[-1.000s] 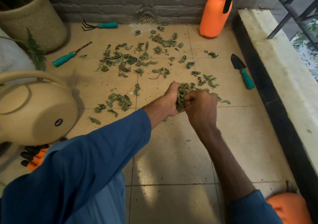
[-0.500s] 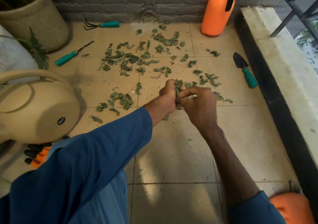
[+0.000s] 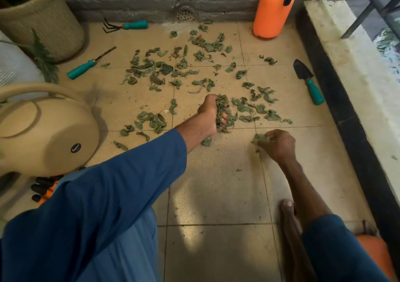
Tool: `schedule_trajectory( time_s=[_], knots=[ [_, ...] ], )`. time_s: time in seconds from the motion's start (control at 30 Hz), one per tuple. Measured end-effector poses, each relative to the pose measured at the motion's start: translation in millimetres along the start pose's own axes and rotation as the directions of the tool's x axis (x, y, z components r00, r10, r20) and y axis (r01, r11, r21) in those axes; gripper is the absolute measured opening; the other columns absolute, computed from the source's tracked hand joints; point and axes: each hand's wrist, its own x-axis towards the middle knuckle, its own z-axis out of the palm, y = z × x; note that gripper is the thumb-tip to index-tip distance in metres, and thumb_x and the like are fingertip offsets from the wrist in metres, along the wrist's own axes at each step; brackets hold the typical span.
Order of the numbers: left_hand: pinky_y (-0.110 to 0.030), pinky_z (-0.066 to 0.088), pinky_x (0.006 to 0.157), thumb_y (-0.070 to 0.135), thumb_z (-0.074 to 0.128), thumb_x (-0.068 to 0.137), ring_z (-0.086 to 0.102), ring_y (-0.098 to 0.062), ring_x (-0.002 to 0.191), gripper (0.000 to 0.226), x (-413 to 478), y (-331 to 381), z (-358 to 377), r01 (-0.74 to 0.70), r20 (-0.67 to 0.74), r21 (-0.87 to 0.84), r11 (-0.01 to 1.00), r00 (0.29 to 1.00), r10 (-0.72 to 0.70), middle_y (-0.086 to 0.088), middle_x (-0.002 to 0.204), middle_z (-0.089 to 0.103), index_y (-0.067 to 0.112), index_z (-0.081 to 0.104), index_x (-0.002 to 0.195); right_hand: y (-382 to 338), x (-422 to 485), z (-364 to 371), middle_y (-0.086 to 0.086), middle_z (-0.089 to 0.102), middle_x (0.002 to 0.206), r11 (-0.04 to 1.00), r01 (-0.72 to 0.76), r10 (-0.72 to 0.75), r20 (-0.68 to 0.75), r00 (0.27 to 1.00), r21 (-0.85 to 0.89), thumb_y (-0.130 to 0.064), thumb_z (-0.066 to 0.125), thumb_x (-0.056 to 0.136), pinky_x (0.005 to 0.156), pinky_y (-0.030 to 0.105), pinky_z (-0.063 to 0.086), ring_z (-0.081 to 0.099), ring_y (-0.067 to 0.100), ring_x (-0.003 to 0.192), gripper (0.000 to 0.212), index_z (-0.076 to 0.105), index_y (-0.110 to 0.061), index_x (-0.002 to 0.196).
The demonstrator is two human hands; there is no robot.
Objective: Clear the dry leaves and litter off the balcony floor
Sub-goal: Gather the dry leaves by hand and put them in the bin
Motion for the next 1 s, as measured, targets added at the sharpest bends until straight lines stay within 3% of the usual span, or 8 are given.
schedule_trajectory(
  time_s=[0.1, 0.23, 0.37, 0.47, 0.63, 0.77, 0.83, 1.0],
  knots=[
    [-0.018, 0.027, 0.036, 0.03, 0.043, 0.096, 0.041, -0.011, 0.038, 0.028, 0.9, -1.6, 0.9, 0.005, 0.006, 0.009, 1.0, 1.0, -0.005, 0.0, 0.061, 0.055, 0.015, 0.062, 0.082, -5.3, 6.4, 21.4, 0.012, 0.072, 0.105, 0.999, 0.009, -0.01, -0.039, 0.999, -0.049, -0.03, 0.088, 0.076, 0.06, 0.027, 0.056, 0.066, 0.01, 0.061, 0.051, 0.068, -0.008, 0.117],
    [-0.018, 0.027, 0.036, 0.031, 0.042, 0.097, 0.041, -0.011, 0.037, 0.03, 4.6, -3.1, 1.4, 0.008, 0.014, 0.022, 1.0, 1.0, -0.008, -0.001, 0.062, 0.054, 0.014, 0.06, 0.081, -9.3, 11.4, 39.6, 0.011, 0.074, 0.091, 0.975, 0.104, -0.119, -0.065, 0.991, -0.196, -0.018, 0.075, 0.09, 0.067, 0.03, 0.058, 0.067, 0.017, 0.071, 0.017, 0.074, -0.006, 0.101],
    [-0.017, 0.028, 0.037, 0.028, 0.043, 0.094, 0.042, -0.011, 0.04, 0.029, 7.7, -1.2, -3.0, 0.008, 0.029, 0.01, 1.0, 1.0, -0.008, 0.0, 0.064, 0.055, 0.014, 0.062, 0.079, -9.8, 10.1, 42.0, 0.009, 0.076, 0.095, 0.958, 0.14, -0.157, -0.049, 0.986, -0.252, -0.014, 0.074, 0.091, 0.07, 0.036, 0.061, 0.07, 0.019, 0.075, 0.011, 0.075, -0.007, 0.1],
    [-0.017, 0.029, 0.037, 0.032, 0.043, 0.097, 0.042, -0.011, 0.041, 0.031, 11.9, 0.6, -8.4, 0.016, 0.002, 0.02, 1.0, 1.0, -0.016, 0.0, 0.066, 0.056, 0.014, 0.063, 0.084, -8.8, 15.2, 29.8, 0.006, 0.074, 0.086, 0.983, 0.077, -0.092, -0.088, 0.992, -0.165, -0.019, 0.077, 0.089, 0.062, 0.031, 0.058, 0.067, 0.016, 0.067, 0.009, 0.075, -0.013, 0.094],
    [-0.018, 0.029, 0.036, 0.028, 0.043, 0.096, 0.042, -0.01, 0.039, 0.031, 11.0, 3.7, -16.8, 0.02, 0.028, 0.003, 1.0, 0.999, -0.02, 0.0, 0.059, 0.056, 0.012, 0.062, 0.078, -10.7, 37.7, 10.7, 0.002, 0.074, 0.077, 0.999, -0.018, 0.019, -0.039, 0.999, 0.031, -0.018, 0.089, 0.076, 0.065, 0.041, 0.063, 0.071, 0.017, 0.068, 0.014, 0.076, -0.016, 0.078],
    [-0.018, 0.028, 0.035, 0.032, 0.04, 0.101, 0.041, -0.01, 0.039, 0.039, 11.3, 6.2, -24.5, 0.02, 0.038, 0.003, 1.0, 0.999, -0.02, 0.0, 0.061, 0.054, 0.013, 0.06, 0.074, -9.8, 45.3, -5.1, 0.006, 0.074, 0.074, 0.986, 0.015, -0.024, 0.05, 0.998, 0.166, -0.015, 0.088, 0.075, 0.054, 0.019, 0.056, 0.068, 0.012, 0.062, 0.013, 0.078, -0.007, 0.081],
    [-0.017, 0.029, 0.035, 0.03, 0.04, 0.099, 0.041, -0.01, 0.04, 0.037, 12.8, 7.8, -30.2, 0.02, 0.036, -0.019, 1.0, 0.999, -0.02, 0.001, 0.06, 0.054, 0.014, 0.06, 0.074, -2.5, 47.6, -13.7, 0.009, 0.075, 0.08, 0.979, 0.02, -0.035, 0.071, 0.997, 0.202, -0.012, 0.083, 0.08, 0.059, 0.017, 0.056, 0.069, 0.013, 0.068, 0.011, 0.078, -0.006, 0.088],
    [-0.014, 0.028, 0.036, 0.027, 0.04, 0.097, 0.04, -0.01, 0.042, 0.034, 17.2, 11.0, -36.3, 0.015, 0.007, -0.061, 0.998, 1.0, -0.015, 0.002, 0.061, 0.054, 0.015, 0.059, 0.072, 22.1, 63.9, -41.7, 0.006, 0.074, 0.095, 0.98, 0.016, -0.027, 0.053, 0.998, 0.197, -0.008, 0.077, 0.086, 0.078, 0.028, 0.059, 0.071, 0.019, 0.088, 0.015, 0.076, -0.004, 0.101]
  ],
)
